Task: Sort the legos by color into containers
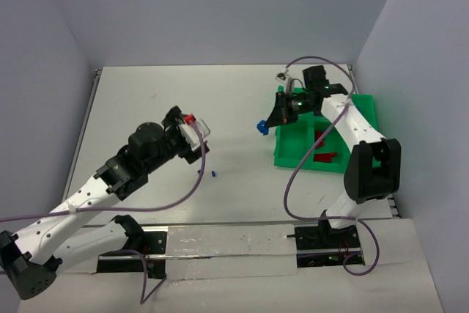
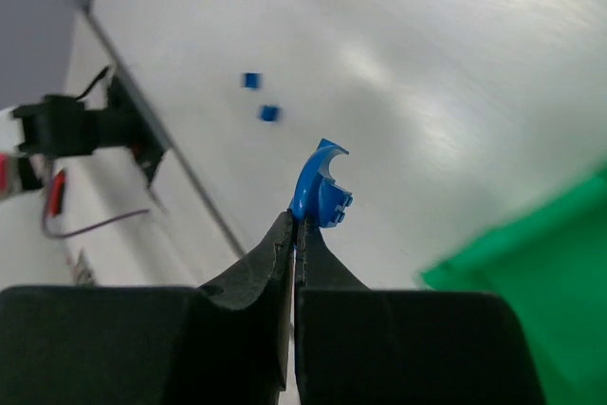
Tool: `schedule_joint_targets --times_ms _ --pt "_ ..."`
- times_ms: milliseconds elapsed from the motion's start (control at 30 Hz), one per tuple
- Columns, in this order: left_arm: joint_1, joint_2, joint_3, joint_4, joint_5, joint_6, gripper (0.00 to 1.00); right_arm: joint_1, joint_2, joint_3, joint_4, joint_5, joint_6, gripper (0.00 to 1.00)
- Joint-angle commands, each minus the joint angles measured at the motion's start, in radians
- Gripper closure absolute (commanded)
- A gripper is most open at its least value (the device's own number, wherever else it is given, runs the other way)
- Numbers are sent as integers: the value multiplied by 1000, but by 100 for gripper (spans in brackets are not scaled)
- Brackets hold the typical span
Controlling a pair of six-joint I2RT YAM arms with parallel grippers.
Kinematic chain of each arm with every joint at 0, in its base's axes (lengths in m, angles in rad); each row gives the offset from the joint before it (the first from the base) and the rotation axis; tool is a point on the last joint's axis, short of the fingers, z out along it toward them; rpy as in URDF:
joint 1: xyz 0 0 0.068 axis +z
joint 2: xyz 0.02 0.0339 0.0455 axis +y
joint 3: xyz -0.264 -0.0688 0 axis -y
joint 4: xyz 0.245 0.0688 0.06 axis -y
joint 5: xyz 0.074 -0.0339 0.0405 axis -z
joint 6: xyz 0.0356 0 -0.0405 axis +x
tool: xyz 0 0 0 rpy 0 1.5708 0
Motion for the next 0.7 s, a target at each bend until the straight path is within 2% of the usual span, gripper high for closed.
schedule_joint_targets --times_ms 0,100,200,400,533,667 --pt "144 139 174 -104 -3 -279 1 -103 -116 -46 -81 197 -103 100" --pt "238 285 309 -231 63 -368 1 -130 -129 -74 -78 313 -109 100" --pt "314 365 376 -307 181 -400 1 -129 -118 -102 -38 431 -92 100" --pt "381 417 383 -332 285 -425 1 -128 -61 -111 18 542 -50 100" --pt "409 419 341 -326 312 -433 1 -128 -25 -117 52 564 -39 100" --pt "438 429 306 -328 339 -433 1 -116 16 -105 59 563 -39 90"
